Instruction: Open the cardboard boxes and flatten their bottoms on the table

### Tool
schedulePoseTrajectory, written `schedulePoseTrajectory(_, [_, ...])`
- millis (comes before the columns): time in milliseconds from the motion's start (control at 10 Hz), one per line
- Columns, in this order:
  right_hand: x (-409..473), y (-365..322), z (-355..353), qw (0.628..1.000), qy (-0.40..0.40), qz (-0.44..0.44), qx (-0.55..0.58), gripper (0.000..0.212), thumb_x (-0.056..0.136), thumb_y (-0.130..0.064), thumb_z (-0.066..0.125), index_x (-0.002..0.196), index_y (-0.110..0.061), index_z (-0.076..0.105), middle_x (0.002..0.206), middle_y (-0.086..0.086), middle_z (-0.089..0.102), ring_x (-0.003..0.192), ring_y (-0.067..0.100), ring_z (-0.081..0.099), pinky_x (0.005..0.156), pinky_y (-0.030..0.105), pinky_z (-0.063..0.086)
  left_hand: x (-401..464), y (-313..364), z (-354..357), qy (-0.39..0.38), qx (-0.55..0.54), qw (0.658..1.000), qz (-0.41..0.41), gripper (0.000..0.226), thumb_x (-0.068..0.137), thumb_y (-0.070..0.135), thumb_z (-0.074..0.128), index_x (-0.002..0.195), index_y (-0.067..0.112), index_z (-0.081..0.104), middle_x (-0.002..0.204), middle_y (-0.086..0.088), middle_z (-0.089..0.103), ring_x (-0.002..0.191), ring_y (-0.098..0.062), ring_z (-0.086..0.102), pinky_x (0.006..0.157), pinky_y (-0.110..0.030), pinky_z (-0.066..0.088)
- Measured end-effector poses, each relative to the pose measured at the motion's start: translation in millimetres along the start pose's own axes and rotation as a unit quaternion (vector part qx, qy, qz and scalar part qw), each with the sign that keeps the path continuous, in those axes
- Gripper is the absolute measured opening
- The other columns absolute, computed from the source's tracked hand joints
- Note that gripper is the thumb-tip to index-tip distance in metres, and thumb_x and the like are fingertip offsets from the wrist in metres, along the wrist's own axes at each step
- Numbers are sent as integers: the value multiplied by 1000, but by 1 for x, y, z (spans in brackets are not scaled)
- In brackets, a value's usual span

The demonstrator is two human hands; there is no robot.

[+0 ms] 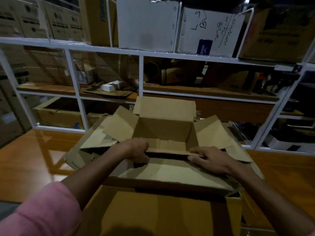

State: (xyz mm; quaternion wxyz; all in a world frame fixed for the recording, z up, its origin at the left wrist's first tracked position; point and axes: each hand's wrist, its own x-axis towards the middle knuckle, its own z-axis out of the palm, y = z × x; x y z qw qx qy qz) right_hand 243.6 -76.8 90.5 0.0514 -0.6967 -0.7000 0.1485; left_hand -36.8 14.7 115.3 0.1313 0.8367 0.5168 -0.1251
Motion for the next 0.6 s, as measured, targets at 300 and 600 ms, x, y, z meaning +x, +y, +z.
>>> schedulePoseTrajectory(300, [-2, -25, 8, 991, 134, 9, 14, 25, 101, -48, 51, 89, -30, 65, 84, -10, 66, 78, 8, 61, 67, 29, 48, -8, -9, 17, 169, 29, 985, 27, 25, 98, 39, 53, 117, 23, 54, 104, 0, 61, 91, -20, 57, 96, -52, 48])
schedulePoseTrajectory(600, [9, -35, 12, 966, 257, -24, -23, 51, 101, -58, 41, 136, -25, 56, 135, 1, 61, 122, 18, 54, 102, 42, 47, -2, -3, 36, 279, 6, 958, 69, 61, 102, 55, 41, 153, 24, 35, 163, -3, 30, 153, -27, 17, 123, -56, 19])
